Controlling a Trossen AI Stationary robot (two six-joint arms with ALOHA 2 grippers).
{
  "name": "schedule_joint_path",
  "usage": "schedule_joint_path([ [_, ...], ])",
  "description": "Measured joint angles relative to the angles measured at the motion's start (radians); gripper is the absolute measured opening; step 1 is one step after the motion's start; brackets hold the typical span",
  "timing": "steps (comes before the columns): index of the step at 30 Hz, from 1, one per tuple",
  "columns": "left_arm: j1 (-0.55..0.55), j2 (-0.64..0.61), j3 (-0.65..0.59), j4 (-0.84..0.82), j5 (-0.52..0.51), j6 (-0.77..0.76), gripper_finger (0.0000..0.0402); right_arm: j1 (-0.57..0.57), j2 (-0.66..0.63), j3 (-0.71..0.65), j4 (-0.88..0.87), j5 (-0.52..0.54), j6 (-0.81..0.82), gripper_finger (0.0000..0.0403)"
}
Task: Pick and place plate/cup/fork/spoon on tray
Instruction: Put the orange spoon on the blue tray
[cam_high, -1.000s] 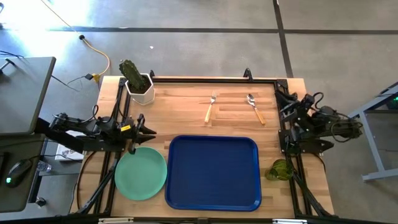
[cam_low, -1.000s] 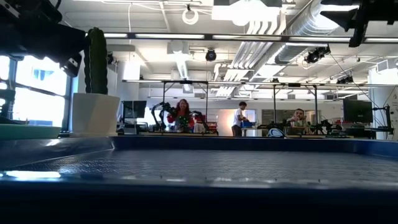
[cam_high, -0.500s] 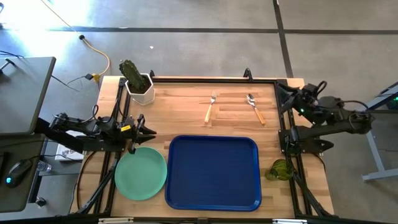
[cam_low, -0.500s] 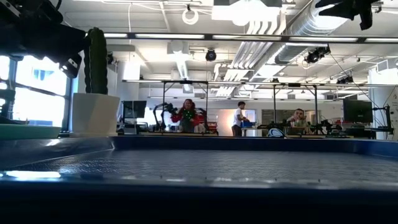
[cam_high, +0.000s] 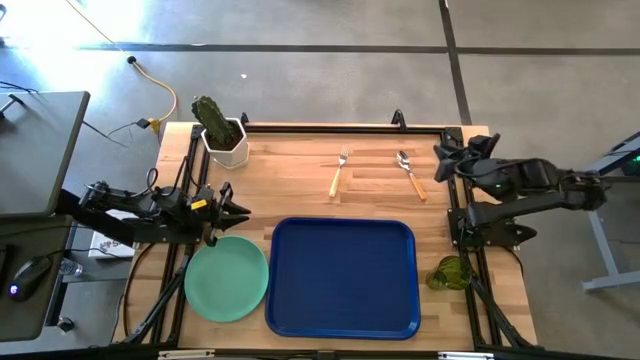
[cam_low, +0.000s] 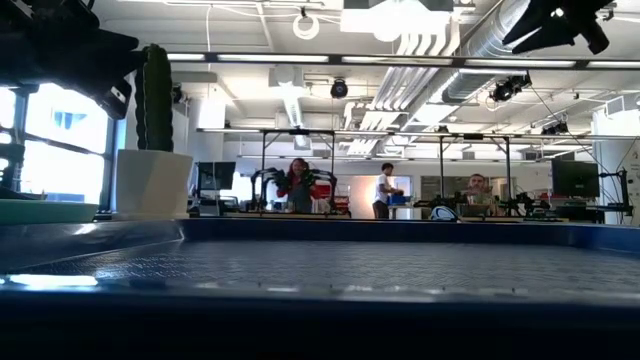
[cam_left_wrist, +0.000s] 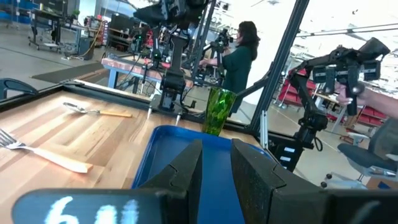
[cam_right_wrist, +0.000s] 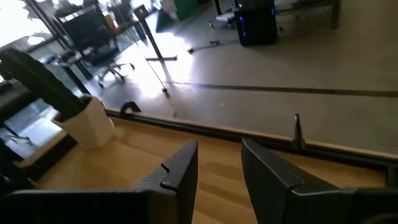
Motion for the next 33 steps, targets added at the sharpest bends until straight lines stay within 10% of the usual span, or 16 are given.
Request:
schedule_joint_path([
  [18,0.0,0.0,0.0,0.0,0.001,0.0,0.0074,-0.391,0.269,0.01,-0.127,-0.523,0.108,0.0115],
  [33,0.0,0.0,0.0,-0.002,0.002,-0.001,0.0074,-0.576,0.537,0.009,-0.108,-0.745,-0.079,0.0115],
])
